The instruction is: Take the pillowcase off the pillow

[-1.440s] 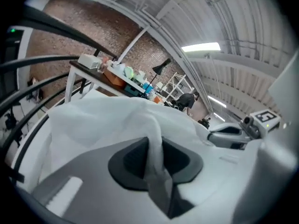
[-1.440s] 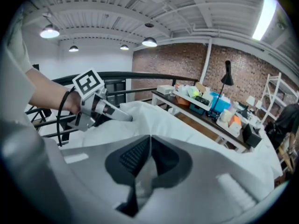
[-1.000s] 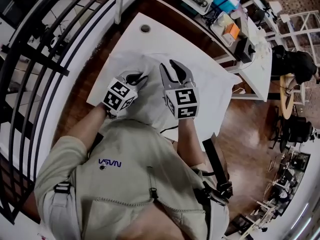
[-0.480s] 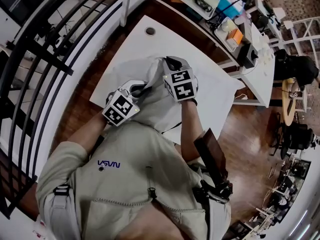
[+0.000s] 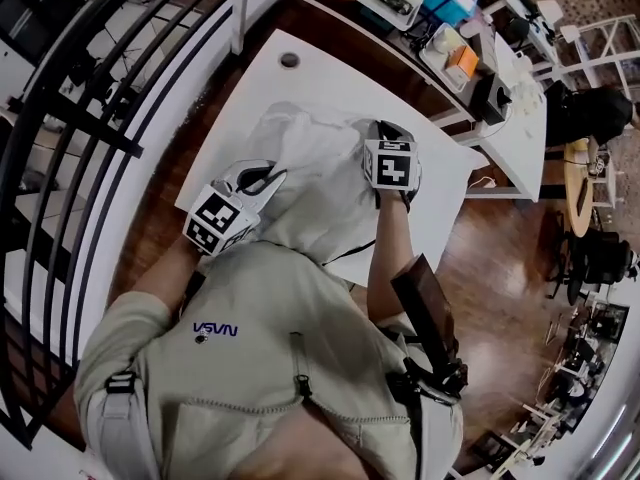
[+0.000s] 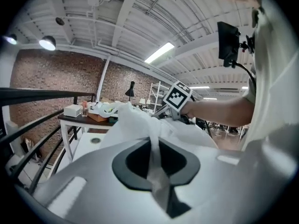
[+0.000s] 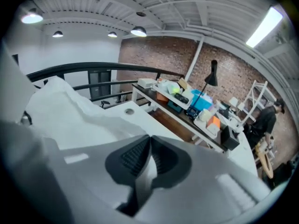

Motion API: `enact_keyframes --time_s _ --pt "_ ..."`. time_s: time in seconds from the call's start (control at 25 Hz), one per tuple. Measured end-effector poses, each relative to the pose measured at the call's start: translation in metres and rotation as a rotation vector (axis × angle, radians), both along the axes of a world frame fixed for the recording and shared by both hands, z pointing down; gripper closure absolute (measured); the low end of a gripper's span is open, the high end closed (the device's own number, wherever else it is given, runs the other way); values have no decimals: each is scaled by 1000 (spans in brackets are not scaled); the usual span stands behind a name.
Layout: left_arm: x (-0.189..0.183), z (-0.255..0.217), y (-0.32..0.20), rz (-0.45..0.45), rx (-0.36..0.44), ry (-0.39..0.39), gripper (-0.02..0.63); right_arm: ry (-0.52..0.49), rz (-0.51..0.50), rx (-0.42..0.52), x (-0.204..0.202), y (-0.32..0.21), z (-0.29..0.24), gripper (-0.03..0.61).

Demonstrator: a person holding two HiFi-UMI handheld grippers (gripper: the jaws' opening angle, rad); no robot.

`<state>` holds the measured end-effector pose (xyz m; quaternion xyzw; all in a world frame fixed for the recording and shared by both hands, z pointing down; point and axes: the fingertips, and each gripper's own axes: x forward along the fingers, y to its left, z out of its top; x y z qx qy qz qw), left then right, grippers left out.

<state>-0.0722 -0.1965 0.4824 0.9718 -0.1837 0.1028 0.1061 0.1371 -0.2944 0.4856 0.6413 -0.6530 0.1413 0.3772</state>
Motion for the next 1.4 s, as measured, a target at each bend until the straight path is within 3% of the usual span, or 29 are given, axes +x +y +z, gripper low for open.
enact_keyframes --time_s 0.08,0.2,0.28,0.4,0.6,0.76,0.84,1.04,1.28,1.4 --pt "-5 7 -10 -27 -69 37 581 -17 30 -20 5 12 10 569" --pt "-5 27 -37 -88 -172 51 580 -17 -9 -17 -5 12 18 568" --pt "-4 35 -54 -119 -153 0 569 -32 -42 -10 -20 10 16 553" --pt "-6 41 -70 -147 -47 -89 538 -80 -87 35 -47 9 8 522" --pt "-27 39 -69 -211 -32 -78 520 -144 -109 123 -78 33 -3 515" --pt "-48 40 -57 -258 -81 -58 575 -207 -127 134 -106 73 -12 515" --pt "-55 38 -48 -248 -111 -47 566 -220 -139 133 -122 94 -14 515" --pt "-59 47 -13 -155 -219 -33 469 -225 -135 77 -157 136 0 515" --pt "-63 80 20 -27 -265 -65 463 -204 -92 73 -185 155 10 515" --pt "-66 80 29 -29 -264 -79 463 -216 -120 62 -197 172 13 515"
